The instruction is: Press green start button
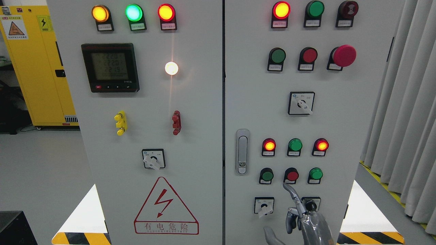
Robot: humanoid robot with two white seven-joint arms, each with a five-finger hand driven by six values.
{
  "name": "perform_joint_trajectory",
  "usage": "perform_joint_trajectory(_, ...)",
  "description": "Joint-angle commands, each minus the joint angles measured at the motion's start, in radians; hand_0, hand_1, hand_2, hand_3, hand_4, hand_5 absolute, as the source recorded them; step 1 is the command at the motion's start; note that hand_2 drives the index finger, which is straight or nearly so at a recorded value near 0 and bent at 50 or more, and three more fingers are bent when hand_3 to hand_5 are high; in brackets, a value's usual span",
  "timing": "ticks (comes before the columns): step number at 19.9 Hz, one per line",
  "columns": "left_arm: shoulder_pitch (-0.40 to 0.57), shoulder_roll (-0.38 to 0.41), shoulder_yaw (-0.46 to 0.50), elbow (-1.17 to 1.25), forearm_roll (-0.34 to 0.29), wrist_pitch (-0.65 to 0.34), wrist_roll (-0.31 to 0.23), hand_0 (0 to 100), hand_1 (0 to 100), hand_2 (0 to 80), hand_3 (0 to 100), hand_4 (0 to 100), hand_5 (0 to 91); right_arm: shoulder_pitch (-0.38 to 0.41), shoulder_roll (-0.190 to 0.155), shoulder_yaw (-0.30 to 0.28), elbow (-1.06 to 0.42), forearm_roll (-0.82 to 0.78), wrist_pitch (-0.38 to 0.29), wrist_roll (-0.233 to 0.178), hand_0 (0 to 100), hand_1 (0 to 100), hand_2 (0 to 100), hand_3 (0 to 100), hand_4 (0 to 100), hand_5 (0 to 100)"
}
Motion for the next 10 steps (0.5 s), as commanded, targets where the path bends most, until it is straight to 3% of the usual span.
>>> perform_joint_trajectory(1, 0.000, 0.000, 0.000, 0.000, 0.000, -0.001, 0.000, 12, 56, 0.0, 0, 0, 0.0, 0.071, -0.003, 0.026, -0.063, -0.288, -0.002, 0.062, 28, 61, 10, 41, 48, 43)
perform_joint_trajectory(3, 0.000, 0.000, 0.000, 0.000, 0.000, -0.001, 0.000, 12, 56, 0.0, 0, 0, 0.0, 0.091, -0.003, 0.028, -0.063, -0.365, 0.001, 0.084, 28, 59, 1, 27, 32, 29)
perform_joint_trajectory(5, 0.000, 0.000, 0.000, 0.000, 0.000, -0.001, 0.000, 12, 56, 0.0, 0, 0, 0.0, 0.102, -0.003, 0.028, -0.061, -0.423, 0.006, 0.098, 28, 58, 0, 25, 30, 26)
perform_joint_trajectory(6, 0.000, 0.000, 0.000, 0.000, 0.000, -0.001, 0.000, 12, 56, 0.0, 0, 0, 0.0, 0.105, -0.003, 0.028, -0.061, -0.448, 0.007, 0.101, 28, 57, 0, 16, 20, 15)
perform_joint_trajectory(8, 0.000, 0.000, 0.000, 0.000, 0.000, -0.001, 0.000, 12, 56, 0.0, 0, 0, 0.0, 0.108, -0.003, 0.029, -0.061, -0.492, 0.010, 0.102, 28, 56, 0, 17, 20, 15)
perform_joint_trajectory(10, 0.001, 0.000, 0.000, 0.000, 0.000, -0.001, 0.000, 12, 56, 0.0, 0, 0, 0.0, 0.116, -0.003, 0.031, -0.061, -0.526, 0.012, 0.104, 29, 52, 0, 1, 3, 1)
